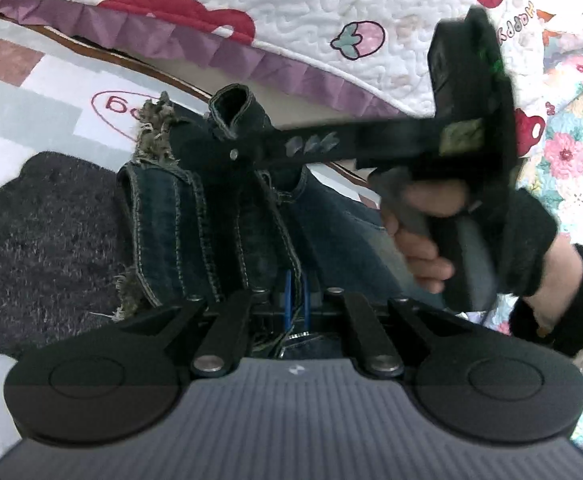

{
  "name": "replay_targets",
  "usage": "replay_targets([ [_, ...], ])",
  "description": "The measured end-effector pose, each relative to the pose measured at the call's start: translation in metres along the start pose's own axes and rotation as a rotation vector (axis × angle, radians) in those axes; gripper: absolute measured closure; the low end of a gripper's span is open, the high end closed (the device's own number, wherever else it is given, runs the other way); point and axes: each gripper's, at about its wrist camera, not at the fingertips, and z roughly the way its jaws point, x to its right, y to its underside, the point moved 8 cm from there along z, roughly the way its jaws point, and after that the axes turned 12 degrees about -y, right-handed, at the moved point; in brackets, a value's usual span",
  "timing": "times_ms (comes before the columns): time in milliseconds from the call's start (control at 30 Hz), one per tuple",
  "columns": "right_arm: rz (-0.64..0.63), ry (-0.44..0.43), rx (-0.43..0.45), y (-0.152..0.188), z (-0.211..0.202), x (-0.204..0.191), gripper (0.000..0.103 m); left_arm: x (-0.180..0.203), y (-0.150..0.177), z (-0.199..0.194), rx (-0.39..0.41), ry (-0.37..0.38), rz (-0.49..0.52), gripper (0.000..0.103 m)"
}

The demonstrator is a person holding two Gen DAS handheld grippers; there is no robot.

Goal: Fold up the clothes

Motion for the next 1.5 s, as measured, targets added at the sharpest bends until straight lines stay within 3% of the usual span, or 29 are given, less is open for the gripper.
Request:
replay_targets([
  [33,-0.028,0.013,0.008,0.005,0.000,0.003,0.082,-0.003,-0.001,-0.001,-0.005,-0.010,0.001,0.098],
  [67,-0.056,0.027,0.017,0.009,0.000,0.007,0.094,-0.006,-0.002,-0.003,-0.009,-0.027,0.004,0.098],
  [167,-0.046,0.007,0.105,0.016,-0.015,0.023,0.095,-0.019,-0.013,-0.024,0.055,-0.103,-0.008,0.094],
  [200,-0.018,-0.001,0.142,0.020,-0.026,0.028,0.095,-0.024,-0.017,-0.030,0.088,-0.135,-0.017,0.085],
  [233,0.014,-0.013,0.184,0.023,-0.038,0.032,0.095,-0.030,-0.021,-0.037,0.120,-0.166,-0.026,0.068],
  [300,0.056,-0.033,0.250,0.029,-0.059,0.037,0.095,-0.045,-0.029,-0.040,0.170,-0.266,-0.048,0.047],
  [400,0.048,-0.052,0.294,0.033,-0.074,0.033,0.096,-0.058,-0.034,-0.019,0.117,-0.285,-0.095,0.043],
  [467,0.043,-0.066,0.323,0.036,-0.085,0.030,0.096,-0.058,-0.035,0.002,0.056,-0.257,-0.120,0.044],
  [500,0.040,-0.072,0.337,0.038,-0.090,0.028,0.096,-0.056,-0.036,0.012,0.042,-0.245,-0.116,0.055],
  [533,0.037,-0.079,0.352,0.039,-0.095,0.027,0.095,-0.051,-0.036,0.021,0.031,-0.235,-0.091,0.096],
  [567,0.035,-0.086,0.366,0.041,-0.100,0.025,0.095,-0.045,-0.037,0.026,0.030,-0.238,-0.044,0.100],
  [633,0.029,-0.099,0.395,0.043,-0.111,0.022,0.095,-0.026,-0.041,0.027,0.056,-0.251,0.072,0.100],
  [733,0.014,-0.121,0.435,0.043,-0.127,0.017,0.095,0.019,-0.069,0.009,0.153,-0.162,0.204,0.100],
  [800,0.001,-0.134,0.469,0.034,-0.144,0.014,0.095,0.042,-0.096,-0.001,0.226,-0.151,0.290,0.100],
  [933,-0.021,-0.163,0.535,0.012,-0.179,0.009,0.095,0.048,-0.134,-0.005,0.320,-0.126,0.346,0.100],
  [1033,-0.043,-0.186,0.520,-0.004,-0.179,0.009,0.095,0.015,-0.140,0.015,0.350,-0.163,0.281,0.100],
  [1133,-0.038,-0.204,0.441,-0.010,-0.144,0.013,0.095,-0.031,-0.126,0.042,0.205,-0.164,0.064,0.099],
  [1200,-0.035,-0.216,0.388,-0.013,-0.120,0.015,0.095,-0.051,-0.113,0.037,0.166,-0.188,-0.023,0.097],
  [1267,-0.032,-0.228,0.335,-0.017,-0.097,0.017,0.095,-0.053,-0.104,0.015,0.203,-0.244,-0.003,0.087],
  [1300,-0.031,-0.234,0.309,-0.018,-0.085,0.019,0.095,-0.047,-0.102,0.001,0.243,-0.254,0.024,0.076],
  [1333,-0.025,-0.245,0.289,-0.020,-0.076,0.019,0.095,-0.041,-0.102,-0.009,0.272,-0.224,0.031,0.063],
  [1400,-0.007,-0.272,0.260,-0.022,-0.061,0.021,0.094,-0.031,-0.101,-0.021,0.283,-0.074,-0.022,0.044],
  [1433,-0.003,-0.276,0.247,-0.023,-0.055,0.021,0.094,-0.026,-0.098,-0.023,0.263,0.012,-0.055,0.038],
  [1500,-0.002,-0.268,0.222,-0.026,-0.046,0.022,0.094,-0.017,-0.090,-0.016,0.216,0.064,-0.042,0.034],
])
